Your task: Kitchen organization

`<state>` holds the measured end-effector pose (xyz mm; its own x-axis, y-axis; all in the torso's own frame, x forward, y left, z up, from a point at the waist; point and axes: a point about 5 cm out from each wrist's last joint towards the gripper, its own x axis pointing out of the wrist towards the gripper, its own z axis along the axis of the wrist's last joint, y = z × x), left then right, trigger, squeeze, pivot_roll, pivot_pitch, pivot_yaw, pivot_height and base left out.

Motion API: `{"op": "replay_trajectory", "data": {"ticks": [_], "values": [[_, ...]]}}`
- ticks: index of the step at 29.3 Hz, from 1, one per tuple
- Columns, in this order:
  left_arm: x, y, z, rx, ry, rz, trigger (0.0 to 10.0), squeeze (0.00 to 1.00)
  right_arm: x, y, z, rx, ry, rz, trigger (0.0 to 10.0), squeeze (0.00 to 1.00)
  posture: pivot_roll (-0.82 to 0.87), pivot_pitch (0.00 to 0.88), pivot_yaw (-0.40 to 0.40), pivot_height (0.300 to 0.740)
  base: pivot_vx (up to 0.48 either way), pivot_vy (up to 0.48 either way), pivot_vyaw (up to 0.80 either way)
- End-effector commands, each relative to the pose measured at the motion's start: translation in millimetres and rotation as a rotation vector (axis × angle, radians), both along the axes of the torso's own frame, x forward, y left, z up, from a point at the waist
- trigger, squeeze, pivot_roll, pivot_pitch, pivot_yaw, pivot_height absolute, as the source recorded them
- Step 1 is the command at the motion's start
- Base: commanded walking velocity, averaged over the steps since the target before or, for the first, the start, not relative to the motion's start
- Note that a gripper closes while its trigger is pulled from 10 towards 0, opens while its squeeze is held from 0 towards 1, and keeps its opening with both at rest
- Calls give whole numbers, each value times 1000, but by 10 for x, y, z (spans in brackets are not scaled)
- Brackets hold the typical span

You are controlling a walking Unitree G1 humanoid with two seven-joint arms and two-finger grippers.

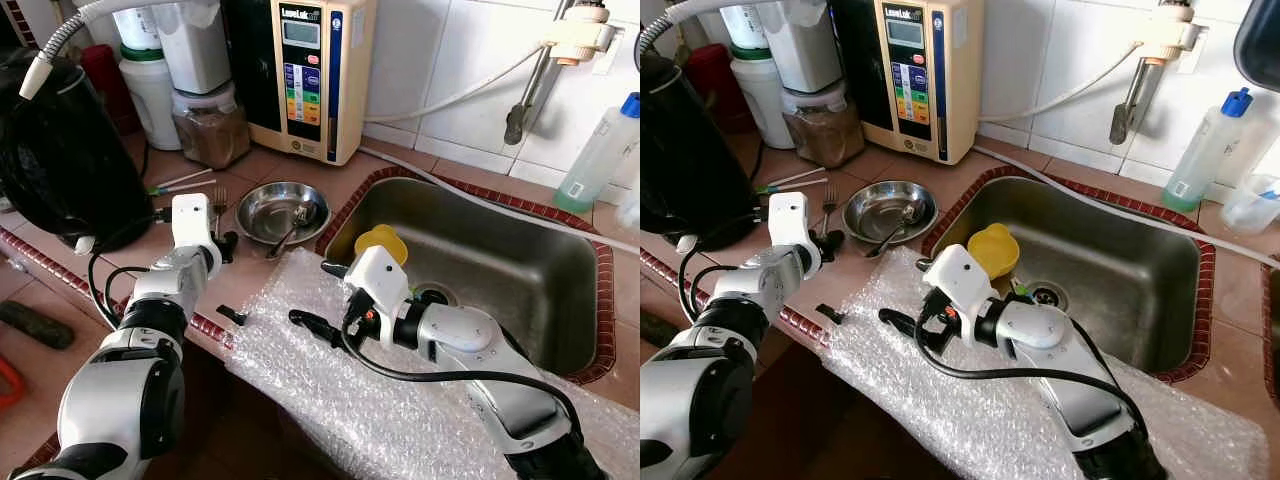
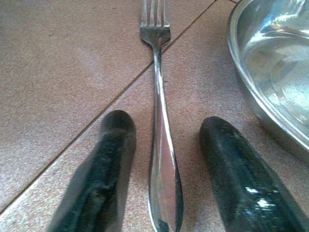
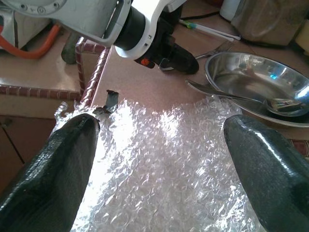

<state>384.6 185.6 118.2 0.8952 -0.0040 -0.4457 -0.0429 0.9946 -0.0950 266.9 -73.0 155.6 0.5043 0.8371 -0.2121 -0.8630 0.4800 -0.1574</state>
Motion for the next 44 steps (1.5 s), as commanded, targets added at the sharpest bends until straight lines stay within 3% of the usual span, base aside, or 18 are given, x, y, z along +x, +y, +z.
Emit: {"op": "replay_trajectory", "data": {"ticks": [1, 21, 26, 44], "values": [[-41, -9, -95, -16, 51, -3, 0, 0, -6, 8, -18, -15, -3, 8, 10000, 0, 102, 0, 68, 740, 0, 0, 0], [-66, -58, -143, -23, 57, -43, 0, 0, -16, -7, -62, -37, 6, 20, 10000, 0, 104, 0, 70, 740, 0, 0, 0], [-68, -31, -142, 10, 42, -33, 0, 0, -5, -16, -61, -43, 0, 20, 10000, 0, 105, 0, 65, 740, 0, 0, 0], [-165, 227, -99, 147, -104, 197, 0, 0, 109, -78, -74, -61, -35, -40, 10000, 0, 109, 0, 41, 740, 0, 0, 0]]}}
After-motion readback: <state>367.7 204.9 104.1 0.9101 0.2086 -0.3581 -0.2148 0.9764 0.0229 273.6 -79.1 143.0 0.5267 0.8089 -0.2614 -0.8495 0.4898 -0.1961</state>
